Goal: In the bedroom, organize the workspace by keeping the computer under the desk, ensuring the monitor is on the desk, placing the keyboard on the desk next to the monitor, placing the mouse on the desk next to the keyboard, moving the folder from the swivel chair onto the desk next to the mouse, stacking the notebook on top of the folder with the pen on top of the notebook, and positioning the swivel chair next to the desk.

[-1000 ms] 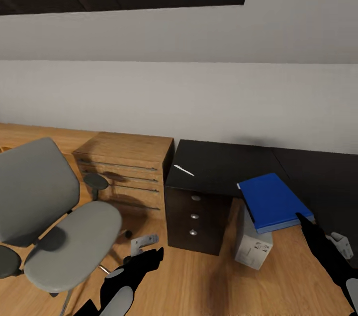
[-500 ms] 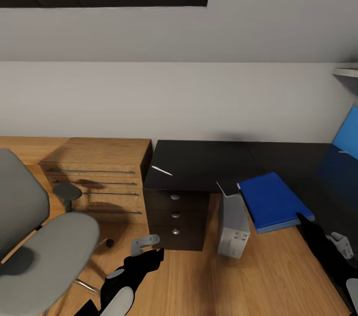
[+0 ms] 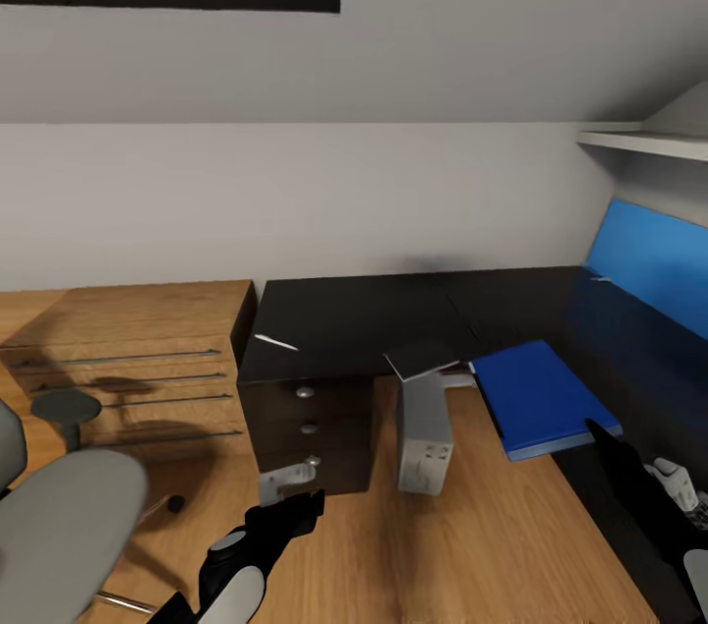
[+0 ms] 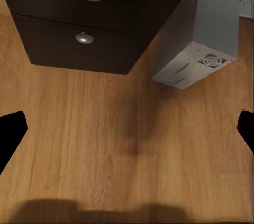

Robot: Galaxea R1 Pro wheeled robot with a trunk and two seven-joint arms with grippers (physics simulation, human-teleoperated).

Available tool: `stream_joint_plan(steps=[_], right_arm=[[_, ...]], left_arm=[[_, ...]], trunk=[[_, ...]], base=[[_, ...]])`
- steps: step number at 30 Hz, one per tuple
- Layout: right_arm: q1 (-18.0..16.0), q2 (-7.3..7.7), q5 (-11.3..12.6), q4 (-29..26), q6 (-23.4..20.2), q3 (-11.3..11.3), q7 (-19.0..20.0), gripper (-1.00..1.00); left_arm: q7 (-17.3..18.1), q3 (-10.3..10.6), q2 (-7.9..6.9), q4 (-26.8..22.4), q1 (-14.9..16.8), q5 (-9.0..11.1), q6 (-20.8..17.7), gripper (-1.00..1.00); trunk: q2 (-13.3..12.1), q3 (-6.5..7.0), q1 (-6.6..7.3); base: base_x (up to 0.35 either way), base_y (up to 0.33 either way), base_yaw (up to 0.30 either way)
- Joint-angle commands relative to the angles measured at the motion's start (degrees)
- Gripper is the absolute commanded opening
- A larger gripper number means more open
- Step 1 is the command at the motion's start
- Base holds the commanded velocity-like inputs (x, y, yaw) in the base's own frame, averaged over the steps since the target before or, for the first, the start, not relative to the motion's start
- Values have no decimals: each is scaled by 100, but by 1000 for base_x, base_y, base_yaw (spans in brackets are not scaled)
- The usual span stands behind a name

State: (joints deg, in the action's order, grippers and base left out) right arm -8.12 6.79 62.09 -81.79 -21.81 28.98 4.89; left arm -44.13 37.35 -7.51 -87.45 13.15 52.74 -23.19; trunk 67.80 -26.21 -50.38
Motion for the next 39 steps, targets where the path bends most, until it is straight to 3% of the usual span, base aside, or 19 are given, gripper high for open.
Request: stream_joint_plan(steps=[1,9,17,21,23,25,27,28,29,33,37,39], right_arm=[[-6,-2,26,-2,-36,11,12,-100],[-6,-3,13,-25,-27,5,13,-100],[-6,-24,-19,-256,-49,-25,19,-100],[-21,-45,-7,-286,-10,-66,-347,-100],[-181,-114,-1,-288,404,-276,-789,-100],[-416,-253,1,-261,1229,-454,-994,-100],[-742,-425,-2,-89,2124,-875,-1276,-100],[-823,-458,-2,-29,2316,-1014,-1359,-100],[-1021,-526,-7,138,2829,-1420,-1618,-100],[-1274,-702,-6,418,3869,-2126,-2060,-100],[-1342,-934,5,621,4431,-2462,-2174,-100],[-1353,-991,43,1128,4542,-2526,-2185,-100]], left_arm=[[-43,10,-5,-9,5,33,-10,100],[-43,14,-2,-9,5,39,-10,100],[-39,22,4,2,4,60,-10,100],[-24,47,14,198,4,60,-10,100],[-19,49,50,309,5,53,-10,100],[-15,46,75,335,5,53,-10,100],[-11,45,97,365,4,58,-10,100],[-12,45,105,371,4,57,-10,100],[-13,49,127,383,4,49,-10,100],[-16,52,148,392,5,38,-10,100],[-17,50,152,394,5,35,-10,100],[-17,49,155,401,4,45,-10,100]], trunk=[[4,-6,0],[4,-6,0],[4,-6,0],[4,-6,0],[4,-6,0],[4,-6,0],[4,-6,0],[4,-6,0],[4,-6,0],[4,-6,0],[4,-6,0],[4,-6,0]], base=[[0,0,-300],[0,0,-294],[0,0,-57],[0,0,-4],[0,0,0],[0,0,0],[0,0,0],[0,0,0],[0,0,0],[0,0,0],[0,0,0],[0,0,0]])
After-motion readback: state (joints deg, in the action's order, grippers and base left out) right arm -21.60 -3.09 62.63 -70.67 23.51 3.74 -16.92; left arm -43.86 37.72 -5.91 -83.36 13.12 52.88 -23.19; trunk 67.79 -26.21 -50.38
